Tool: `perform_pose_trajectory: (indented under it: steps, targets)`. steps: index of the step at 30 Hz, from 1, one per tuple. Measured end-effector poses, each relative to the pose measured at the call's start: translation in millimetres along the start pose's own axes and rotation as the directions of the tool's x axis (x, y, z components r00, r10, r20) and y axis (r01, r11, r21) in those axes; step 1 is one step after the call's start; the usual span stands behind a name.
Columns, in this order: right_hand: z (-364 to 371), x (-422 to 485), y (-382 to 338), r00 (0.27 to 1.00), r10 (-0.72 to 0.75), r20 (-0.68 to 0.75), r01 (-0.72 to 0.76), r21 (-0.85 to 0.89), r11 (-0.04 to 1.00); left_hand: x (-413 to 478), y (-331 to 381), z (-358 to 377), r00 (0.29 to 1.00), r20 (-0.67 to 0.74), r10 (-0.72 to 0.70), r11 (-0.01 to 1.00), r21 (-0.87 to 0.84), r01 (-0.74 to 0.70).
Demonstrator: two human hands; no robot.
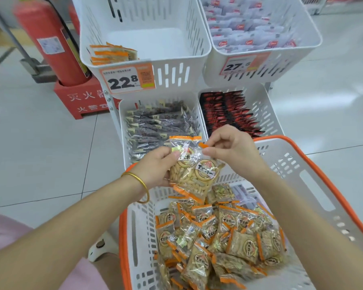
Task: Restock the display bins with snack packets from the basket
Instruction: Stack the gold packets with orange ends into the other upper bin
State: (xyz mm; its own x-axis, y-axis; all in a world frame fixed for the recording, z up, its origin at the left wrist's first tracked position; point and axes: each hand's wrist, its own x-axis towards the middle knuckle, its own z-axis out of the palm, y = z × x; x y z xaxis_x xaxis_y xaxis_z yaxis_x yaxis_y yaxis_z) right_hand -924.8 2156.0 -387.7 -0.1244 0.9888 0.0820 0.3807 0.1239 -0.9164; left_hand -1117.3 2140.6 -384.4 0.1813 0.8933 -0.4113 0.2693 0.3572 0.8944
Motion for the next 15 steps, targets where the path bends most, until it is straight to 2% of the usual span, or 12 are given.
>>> perform_pose_trajectory:
  steps: [3,6,10,12,14,15]
  targets:
    - [4.0,5.0,-15.9,0.990,-0.126,-0.058,0.120,-0.094,0.988,-3.8,8.2,-0.2,0.996,0.085,0.035,0.999,-0.016,-0.033]
    - [9.3,13.8,-26.0,0.982,-0.169,-0.085,0.160,-0.107,0.981,-6.6,15.5,-1.2,0.986,0.149,0.081,0.988,0.118,-0.099]
    - [3.9,34.4,-48.3,0.971,-0.233,-0.047,0.215,-0.245,0.945,-9.0,33.3,-11.9,0.979,0.117,0.168,0.976,0.121,-0.182]
    - [-7.5,48.4,-70.9,0.986,-0.130,0.107,0.144,-0.134,0.980,-4.4,49.7,-29.6,0.963,0.073,0.260,0.949,0.163,-0.268]
    - [-13.2,65.3,-94.3,0.949,-0.021,0.316,0.019,0.007,1.000,0.7,67.3,-50.0,0.935,0.011,0.354,0.911,0.223,-0.348]
    - [-13.0,75.2,-105.2,0.930,-0.031,0.366,0.032,0.004,0.999,3.7,75.0,-58.3,0.916,-0.026,0.401,0.888,0.258,-0.381]
